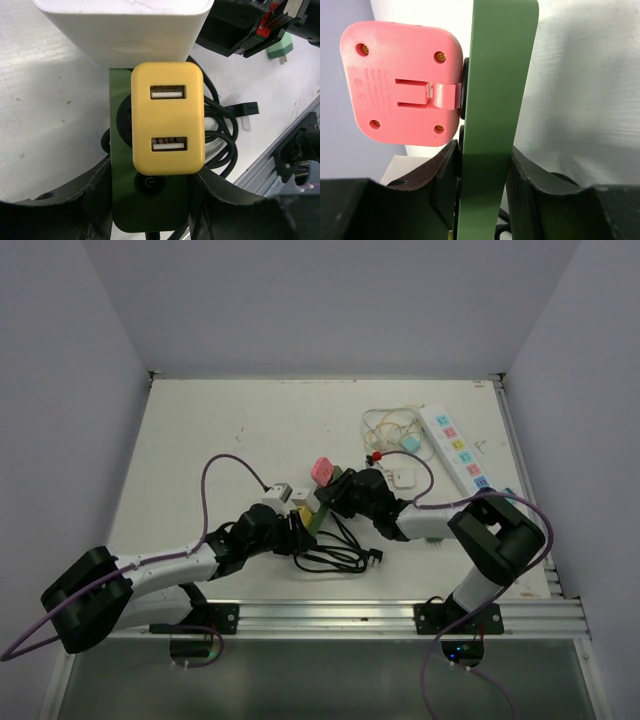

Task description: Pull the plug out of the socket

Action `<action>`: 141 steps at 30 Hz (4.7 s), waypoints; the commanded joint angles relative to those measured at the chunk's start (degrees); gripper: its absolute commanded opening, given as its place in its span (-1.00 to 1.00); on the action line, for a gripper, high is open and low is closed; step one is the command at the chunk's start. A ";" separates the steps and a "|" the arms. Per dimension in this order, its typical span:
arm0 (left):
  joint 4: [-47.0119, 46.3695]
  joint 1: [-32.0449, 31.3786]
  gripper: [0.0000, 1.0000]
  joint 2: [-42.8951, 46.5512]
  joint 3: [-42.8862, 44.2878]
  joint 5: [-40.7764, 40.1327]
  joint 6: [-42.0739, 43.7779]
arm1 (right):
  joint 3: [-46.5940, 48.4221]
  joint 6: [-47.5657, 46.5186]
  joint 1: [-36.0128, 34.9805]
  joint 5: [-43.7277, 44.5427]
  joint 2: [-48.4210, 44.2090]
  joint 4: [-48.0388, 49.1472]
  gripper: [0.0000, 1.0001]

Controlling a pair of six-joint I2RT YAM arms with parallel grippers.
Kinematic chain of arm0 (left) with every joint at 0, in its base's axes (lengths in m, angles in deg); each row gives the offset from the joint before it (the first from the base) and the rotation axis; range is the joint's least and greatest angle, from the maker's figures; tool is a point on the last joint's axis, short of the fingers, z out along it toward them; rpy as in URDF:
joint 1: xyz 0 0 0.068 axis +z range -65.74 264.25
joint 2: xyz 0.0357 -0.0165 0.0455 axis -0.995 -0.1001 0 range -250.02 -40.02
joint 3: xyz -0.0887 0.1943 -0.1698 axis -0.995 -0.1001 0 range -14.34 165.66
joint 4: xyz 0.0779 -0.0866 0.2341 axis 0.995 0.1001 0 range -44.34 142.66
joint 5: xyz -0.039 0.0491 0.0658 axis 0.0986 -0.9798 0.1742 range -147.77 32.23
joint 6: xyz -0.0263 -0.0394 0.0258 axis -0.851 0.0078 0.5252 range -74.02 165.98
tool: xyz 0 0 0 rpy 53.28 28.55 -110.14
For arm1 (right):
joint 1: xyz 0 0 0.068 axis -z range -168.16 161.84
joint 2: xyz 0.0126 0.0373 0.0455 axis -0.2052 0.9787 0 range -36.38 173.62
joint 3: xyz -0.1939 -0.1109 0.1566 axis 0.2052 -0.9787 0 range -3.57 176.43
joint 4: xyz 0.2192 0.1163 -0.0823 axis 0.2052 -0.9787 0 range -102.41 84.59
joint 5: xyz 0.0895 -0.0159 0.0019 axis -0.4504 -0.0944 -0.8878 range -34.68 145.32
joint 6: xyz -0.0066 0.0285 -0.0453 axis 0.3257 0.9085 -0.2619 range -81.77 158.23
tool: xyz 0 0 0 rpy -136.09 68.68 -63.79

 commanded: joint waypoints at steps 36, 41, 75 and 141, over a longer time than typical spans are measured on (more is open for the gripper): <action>4.24 1.60 0.99 8.21 8.11 3.24 8.54 | 6.25 -39.40 0.60 -13.91 -16.97 -10.93 -1.00; 2.31 1.60 0.90 6.63 7.50 4.04 7.92 | 6.25 -39.57 0.51 -14.26 -16.89 -10.40 -1.00; 9.15 1.60 -1.00 19.36 2.49 -0.97 2.82 | 3.35 -54.07 3.32 4.45 -19.70 -22.43 -1.00; 5.46 16.45 0.12 -36.18 32.37 -42.19 4.49 | -1.05 -50.82 9.04 -16.63 -17.68 -12.60 -1.00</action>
